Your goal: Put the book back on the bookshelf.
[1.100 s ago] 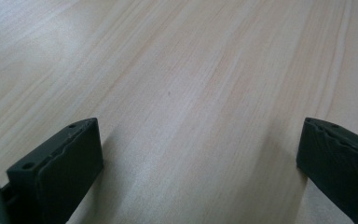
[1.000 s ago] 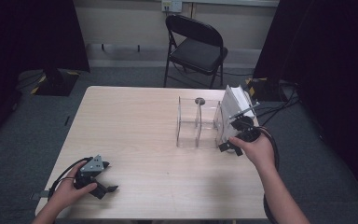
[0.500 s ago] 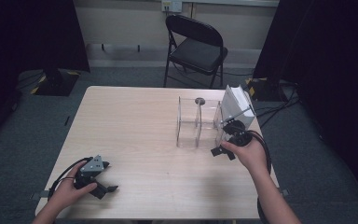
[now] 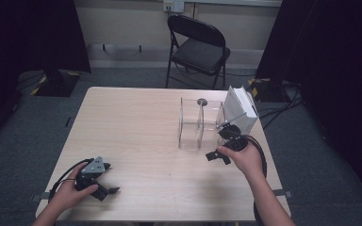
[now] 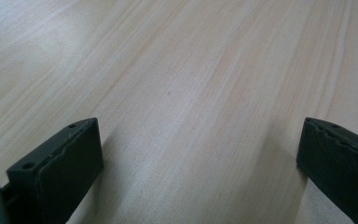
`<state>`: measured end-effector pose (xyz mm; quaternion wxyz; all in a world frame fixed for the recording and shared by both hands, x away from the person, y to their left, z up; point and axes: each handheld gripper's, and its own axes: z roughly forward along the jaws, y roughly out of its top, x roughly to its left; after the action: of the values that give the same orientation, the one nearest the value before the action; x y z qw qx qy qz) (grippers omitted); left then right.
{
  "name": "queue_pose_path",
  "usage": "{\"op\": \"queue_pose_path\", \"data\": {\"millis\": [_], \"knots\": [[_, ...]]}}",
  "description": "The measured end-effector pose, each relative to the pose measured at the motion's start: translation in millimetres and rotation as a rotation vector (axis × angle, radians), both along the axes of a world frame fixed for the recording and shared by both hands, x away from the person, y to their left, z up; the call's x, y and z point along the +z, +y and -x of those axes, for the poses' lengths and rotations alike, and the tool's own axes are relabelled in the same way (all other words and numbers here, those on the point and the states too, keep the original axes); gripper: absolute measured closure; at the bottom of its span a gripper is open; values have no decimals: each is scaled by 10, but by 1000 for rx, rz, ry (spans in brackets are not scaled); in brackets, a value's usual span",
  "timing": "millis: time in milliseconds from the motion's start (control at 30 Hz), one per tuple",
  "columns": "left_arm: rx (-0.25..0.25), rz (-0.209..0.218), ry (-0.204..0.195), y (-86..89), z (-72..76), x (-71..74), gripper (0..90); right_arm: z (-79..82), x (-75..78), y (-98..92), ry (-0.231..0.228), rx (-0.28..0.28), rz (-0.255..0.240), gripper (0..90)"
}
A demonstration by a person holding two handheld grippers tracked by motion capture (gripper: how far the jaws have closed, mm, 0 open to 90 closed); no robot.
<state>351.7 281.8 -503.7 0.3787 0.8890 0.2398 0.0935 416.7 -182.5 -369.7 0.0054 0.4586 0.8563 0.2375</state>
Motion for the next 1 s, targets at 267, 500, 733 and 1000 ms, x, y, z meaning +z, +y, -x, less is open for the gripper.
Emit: {"op": "queue_pose_path", "data": {"millis": [267,500,733,1000], "knots": [[-1,-1,0,1,-1,1,0,6,-87,75,0,15,3,269],[0,0,-1,0,0,0,0,15,-156,147,-5,36,-13,269],[0,0,0,0,1,0,0,26,-225,243,-18,62,-21,268],[0,0,0,0,0,0,0,20,-319,343,-11,90,-29,269]]}}
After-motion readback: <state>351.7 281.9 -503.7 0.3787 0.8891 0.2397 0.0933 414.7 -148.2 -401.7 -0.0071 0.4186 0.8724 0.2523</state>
